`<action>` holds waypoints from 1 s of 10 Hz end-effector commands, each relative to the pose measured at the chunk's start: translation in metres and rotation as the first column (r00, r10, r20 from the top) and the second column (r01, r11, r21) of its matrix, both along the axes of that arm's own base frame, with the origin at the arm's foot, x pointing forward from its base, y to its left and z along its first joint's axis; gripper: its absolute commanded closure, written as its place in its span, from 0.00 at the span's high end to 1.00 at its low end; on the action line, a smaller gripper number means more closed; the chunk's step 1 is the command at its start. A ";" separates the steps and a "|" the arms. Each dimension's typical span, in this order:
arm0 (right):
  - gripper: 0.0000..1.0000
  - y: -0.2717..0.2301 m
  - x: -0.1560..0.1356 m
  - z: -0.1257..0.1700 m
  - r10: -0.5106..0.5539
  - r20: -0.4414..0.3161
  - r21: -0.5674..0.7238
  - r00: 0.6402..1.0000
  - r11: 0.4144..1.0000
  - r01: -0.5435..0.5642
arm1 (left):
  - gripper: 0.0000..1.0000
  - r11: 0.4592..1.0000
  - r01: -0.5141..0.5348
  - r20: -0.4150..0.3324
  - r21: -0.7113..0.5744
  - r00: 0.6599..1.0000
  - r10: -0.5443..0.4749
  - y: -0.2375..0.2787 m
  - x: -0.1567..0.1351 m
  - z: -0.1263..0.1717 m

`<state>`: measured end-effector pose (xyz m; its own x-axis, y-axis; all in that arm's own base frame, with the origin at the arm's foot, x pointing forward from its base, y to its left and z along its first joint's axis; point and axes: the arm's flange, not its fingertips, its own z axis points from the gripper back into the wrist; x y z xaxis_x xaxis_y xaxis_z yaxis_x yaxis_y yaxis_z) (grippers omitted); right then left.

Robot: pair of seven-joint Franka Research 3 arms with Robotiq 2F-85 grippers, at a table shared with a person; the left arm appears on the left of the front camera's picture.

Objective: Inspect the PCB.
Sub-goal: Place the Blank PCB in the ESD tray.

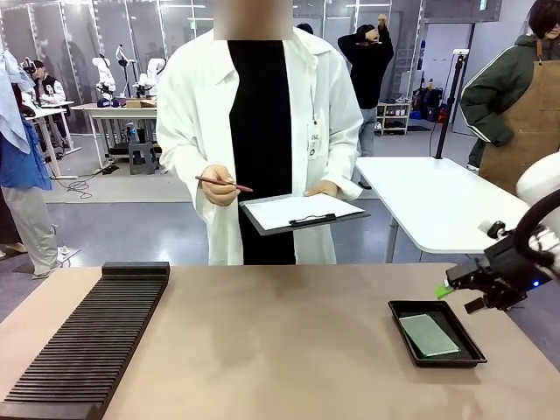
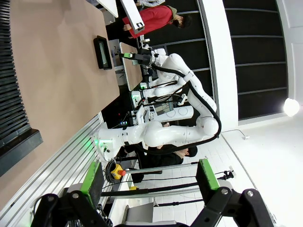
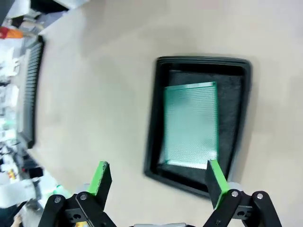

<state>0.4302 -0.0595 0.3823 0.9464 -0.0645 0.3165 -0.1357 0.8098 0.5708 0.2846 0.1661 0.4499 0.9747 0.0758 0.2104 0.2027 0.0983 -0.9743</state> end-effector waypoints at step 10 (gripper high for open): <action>1.00 -0.100 -0.108 0.057 0.177 -0.188 0.688 0.966 0.726 0.001 | 1.00 1.000 0.006 -0.008 0.007 1.000 -0.006 -0.001 -0.004 0.003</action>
<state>0.3228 -0.1554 0.4441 0.9967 -0.0791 -0.0169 0.0353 0.2374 0.9708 0.2845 0.1661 0.4499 0.9746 0.0759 0.2105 0.2028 0.0983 -0.9743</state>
